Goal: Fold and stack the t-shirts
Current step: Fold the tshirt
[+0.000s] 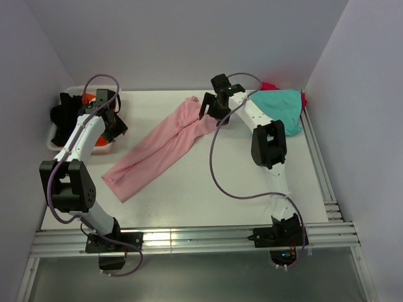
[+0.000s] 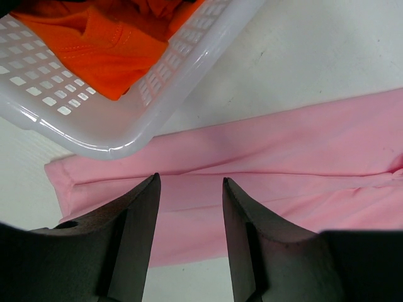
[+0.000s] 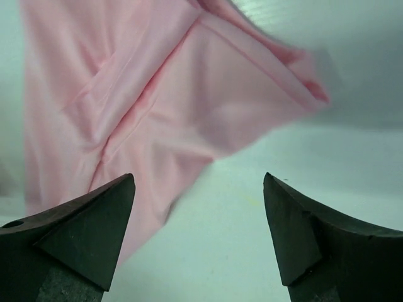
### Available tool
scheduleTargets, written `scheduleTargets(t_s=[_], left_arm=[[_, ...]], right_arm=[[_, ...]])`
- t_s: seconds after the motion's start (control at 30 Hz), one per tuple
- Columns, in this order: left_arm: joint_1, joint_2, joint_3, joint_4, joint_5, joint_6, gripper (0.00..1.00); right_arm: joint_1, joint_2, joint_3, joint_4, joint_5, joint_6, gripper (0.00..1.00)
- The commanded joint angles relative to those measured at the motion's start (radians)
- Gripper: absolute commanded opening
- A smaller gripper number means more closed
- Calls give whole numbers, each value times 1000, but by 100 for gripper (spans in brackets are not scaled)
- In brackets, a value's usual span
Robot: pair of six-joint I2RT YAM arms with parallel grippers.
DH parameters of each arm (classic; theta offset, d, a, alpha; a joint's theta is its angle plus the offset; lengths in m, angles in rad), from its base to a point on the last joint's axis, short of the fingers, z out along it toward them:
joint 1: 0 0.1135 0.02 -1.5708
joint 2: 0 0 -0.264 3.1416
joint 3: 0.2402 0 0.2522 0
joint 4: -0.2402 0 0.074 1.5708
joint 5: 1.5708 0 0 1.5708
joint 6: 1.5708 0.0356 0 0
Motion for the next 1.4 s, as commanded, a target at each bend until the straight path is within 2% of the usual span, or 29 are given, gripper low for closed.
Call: scheduleTargets(t_s=[0.0,0.03,0.2,0.23,0.33,0.43,0.53,0.67,0.77,0.93,1.13,1.2,1.37], left_arm=[[3,-9,32,-5,5,12,50],[2,-14,23,-8,2,9,50],[-1,-63,-96,16,-10,-18,50],[-1,-66,-110,16,-10,-21,50],[-6,-80,-140,7,-10,-32,50],[-10,-98,-158,-24,-32,-44,50],[-16,-118,-201,-24,-39,-52,51],[-17,-87,-261,-3,-96,-67,49],[-24,-33,-252,57,-162,-60,49],[-27,121,-120,44,-213,-58,49],[-46,307,23,-76,-231,-99,39],[-64,331,34,-113,-228,-119,36],[-193,345,-11,-159,-170,-225,35]], right_arm=[[1,-272,-142,97,54,-12,90],[2,-352,-180,99,49,-10,90],[30,-551,-492,120,-13,27,89],[45,-564,-582,133,-21,31,89],[137,-578,-694,163,-43,53,88],[233,-573,-765,221,-70,100,88],[295,-532,-762,262,-90,136,88],[321,-507,-728,245,-93,125,87],[324,-538,-738,231,-87,107,86],[323,-639,-825,214,-67,91,87],[318,-811,-989,223,-50,119,86],[312,-874,-1027,229,-44,122,86],[246,-974,-1138,226,-35,110,86]])
